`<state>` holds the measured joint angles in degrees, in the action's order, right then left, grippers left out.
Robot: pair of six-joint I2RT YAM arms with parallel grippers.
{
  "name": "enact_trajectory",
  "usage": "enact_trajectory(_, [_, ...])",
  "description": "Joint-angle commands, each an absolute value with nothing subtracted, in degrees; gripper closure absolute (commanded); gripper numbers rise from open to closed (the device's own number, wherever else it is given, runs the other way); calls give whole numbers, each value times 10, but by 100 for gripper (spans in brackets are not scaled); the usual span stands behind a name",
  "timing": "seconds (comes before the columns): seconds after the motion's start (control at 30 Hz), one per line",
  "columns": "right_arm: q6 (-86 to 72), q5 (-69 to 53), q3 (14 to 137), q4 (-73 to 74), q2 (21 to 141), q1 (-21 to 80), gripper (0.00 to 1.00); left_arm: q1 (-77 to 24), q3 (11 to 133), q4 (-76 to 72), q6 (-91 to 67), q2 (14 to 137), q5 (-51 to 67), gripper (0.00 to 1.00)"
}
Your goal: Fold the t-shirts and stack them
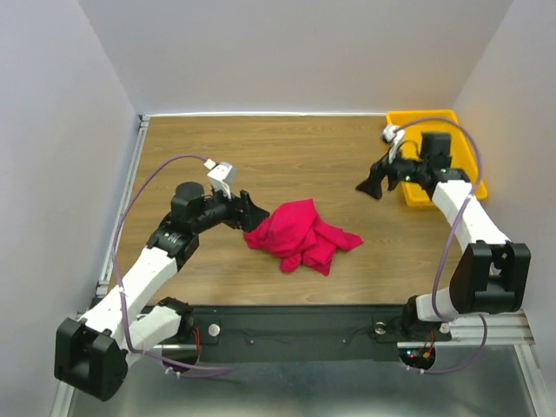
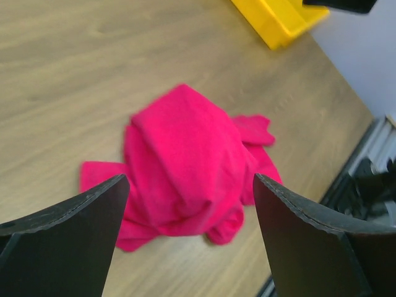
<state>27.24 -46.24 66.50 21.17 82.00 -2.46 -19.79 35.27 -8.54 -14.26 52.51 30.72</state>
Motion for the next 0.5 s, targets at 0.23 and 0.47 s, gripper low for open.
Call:
enact_trajectory(0.23, [334,-614,524,253,753,18,1,-368,419,41,-170,626,132,16])
enact_trajectory(0.47, [339,-607,481,255,753,18,4,-419,474,73,-171,706,53,33])
